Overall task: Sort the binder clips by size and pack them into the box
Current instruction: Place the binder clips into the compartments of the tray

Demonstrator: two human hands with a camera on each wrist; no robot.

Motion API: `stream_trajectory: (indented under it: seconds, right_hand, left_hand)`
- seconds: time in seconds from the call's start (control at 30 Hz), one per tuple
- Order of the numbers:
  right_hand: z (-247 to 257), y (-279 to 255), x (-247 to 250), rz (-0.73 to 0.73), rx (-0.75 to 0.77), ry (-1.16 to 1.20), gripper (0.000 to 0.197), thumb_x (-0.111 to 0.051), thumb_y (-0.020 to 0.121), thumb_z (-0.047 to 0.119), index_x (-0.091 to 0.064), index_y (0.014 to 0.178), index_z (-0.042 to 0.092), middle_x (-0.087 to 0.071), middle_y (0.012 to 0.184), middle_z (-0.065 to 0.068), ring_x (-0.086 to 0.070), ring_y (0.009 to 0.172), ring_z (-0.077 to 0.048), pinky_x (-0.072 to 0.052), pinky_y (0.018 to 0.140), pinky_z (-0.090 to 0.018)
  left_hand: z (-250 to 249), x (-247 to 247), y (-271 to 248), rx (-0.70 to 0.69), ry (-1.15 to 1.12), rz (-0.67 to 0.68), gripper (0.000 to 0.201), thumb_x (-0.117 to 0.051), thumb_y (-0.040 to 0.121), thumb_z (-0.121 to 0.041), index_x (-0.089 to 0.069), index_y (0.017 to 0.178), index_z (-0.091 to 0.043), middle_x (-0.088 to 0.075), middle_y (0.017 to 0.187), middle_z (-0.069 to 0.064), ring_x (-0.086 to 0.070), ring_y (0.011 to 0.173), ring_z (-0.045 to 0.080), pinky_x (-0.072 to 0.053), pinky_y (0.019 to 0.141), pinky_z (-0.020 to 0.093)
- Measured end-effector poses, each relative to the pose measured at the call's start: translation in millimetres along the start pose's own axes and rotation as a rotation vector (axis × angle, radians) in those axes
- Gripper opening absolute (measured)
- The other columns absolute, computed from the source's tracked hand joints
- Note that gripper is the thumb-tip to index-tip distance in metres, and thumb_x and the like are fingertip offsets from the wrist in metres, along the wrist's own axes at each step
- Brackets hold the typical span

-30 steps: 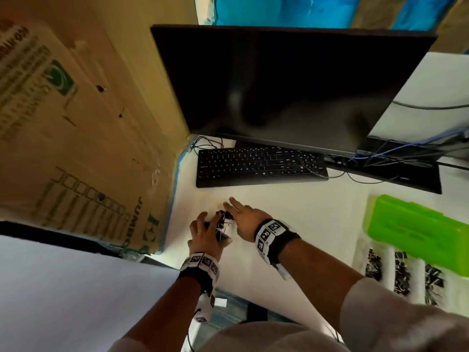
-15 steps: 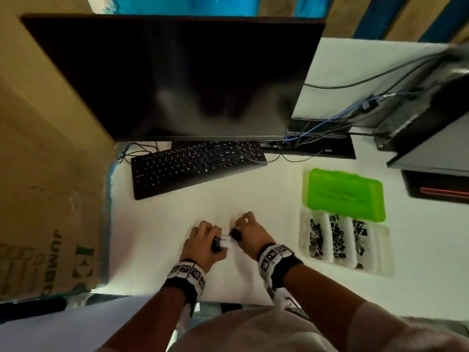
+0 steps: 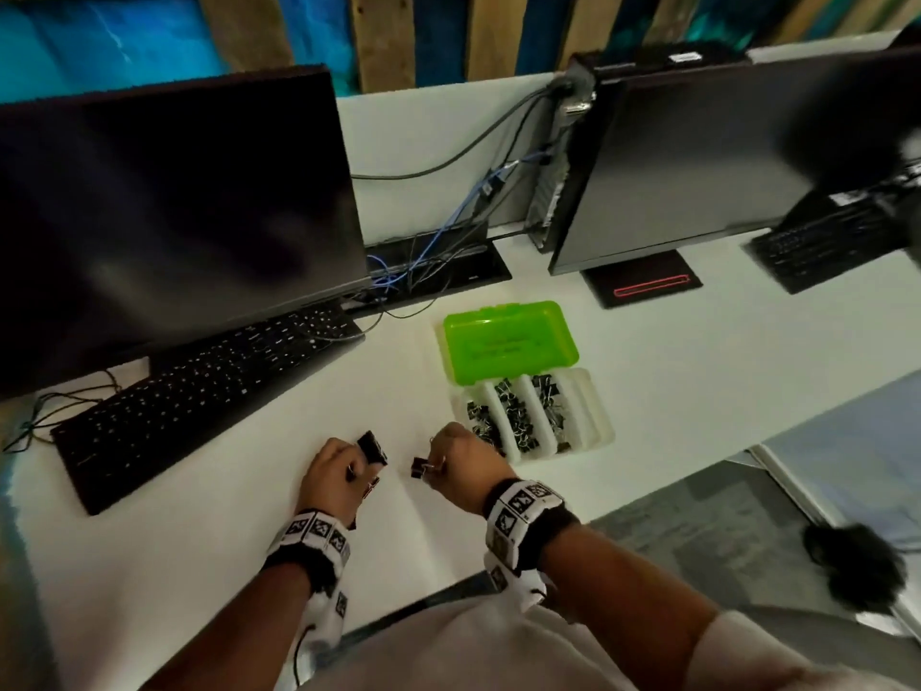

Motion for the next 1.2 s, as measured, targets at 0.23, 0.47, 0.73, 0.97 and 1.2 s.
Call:
stream_trajectory:
  seconds: [0.23, 0.47, 0.73, 0.97, 1.2]
  right_hand:
    - [-96, -20, 109, -0.497, -0.281, 0.23, 0.017, -0.077, 0.073, 0.025, -0.066, 0.081, 0.015, -0.061, 0.088, -0.006, -0.058, 0.074, -0.019, -0.045, 0.072, -0.025]
    - [-194, -14, 126, -0.393, -0.509, 0.102, 0.023, -0.073, 0.077, 0.03, -0.069, 0.087, 0.01, -0.058, 0.098, -0.01, -0.062, 0.086, -0.03, -0.04, 0.073, -0.025]
    - [-210, 3, 111, -0.345, -0.27, -0.014, 0.038, -0.064, 0.083, 0.044, -0.07, 0.101, 0.011, -0.063, 0.11, -0.009, -0.055, 0.104, -0.032, -0.048, 0.086, -0.04]
    - [-222, -6, 136, -0.429, -0.122, 0.248, 0.025, -0.057, 0.092, 0.028, -0.065, 0.112, 0.017, -0.057, 0.121, -0.006, -0.055, 0.105, -0.02, -0.043, 0.091, -0.03]
    - [-229, -25, 156, -0.214, -0.225, 0.669, 0.017, -0.058, 0.091, 0.021, -0.065, 0.107, 0.022, -0.068, 0.098, -0.003, -0.065, 0.068, -0.017, -0.054, 0.065, -0.024]
  left_hand:
    - [-12, -7, 13, -0.001, 0.015, -0.1, 0.046, -0.073, 0.076, -0.002, -0.039, 0.052, -0.022, -0.051, 0.066, 0.0, -0.056, 0.058, 0.022, -0.049, 0.059, 0.026]
    - [-25, -1, 19, 0.031, 0.023, -0.198, 0.043, -0.071, 0.076, 0.001, -0.042, 0.052, -0.019, -0.051, 0.065, 0.003, -0.054, 0.057, 0.023, -0.038, 0.054, 0.006]
    - [-133, -12, 52, -0.152, -0.051, -0.246, 0.036, -0.07, 0.075, 0.003, -0.045, 0.053, -0.011, -0.05, 0.064, -0.003, -0.055, 0.061, 0.004, -0.04, 0.062, 0.005]
    - [-247, -108, 64, -0.386, -0.047, 0.077, 0.038, -0.068, 0.078, -0.003, -0.045, 0.057, -0.024, -0.049, 0.067, -0.007, -0.049, 0.062, 0.002, -0.043, 0.067, 0.01]
    - [-280, -188, 54, -0.375, 0.082, 0.337, 0.024, -0.062, 0.077, -0.005, -0.054, 0.06, -0.019, -0.05, 0.072, -0.006, -0.047, 0.064, 0.013, -0.038, 0.063, 0.026]
Point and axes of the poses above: each hand's wrist, its own y-axis towards the middle knuckle, its own x-axis out of the back of the hand, z = x × y, the point moved 4 cm from there along y, towards the middle knuckle
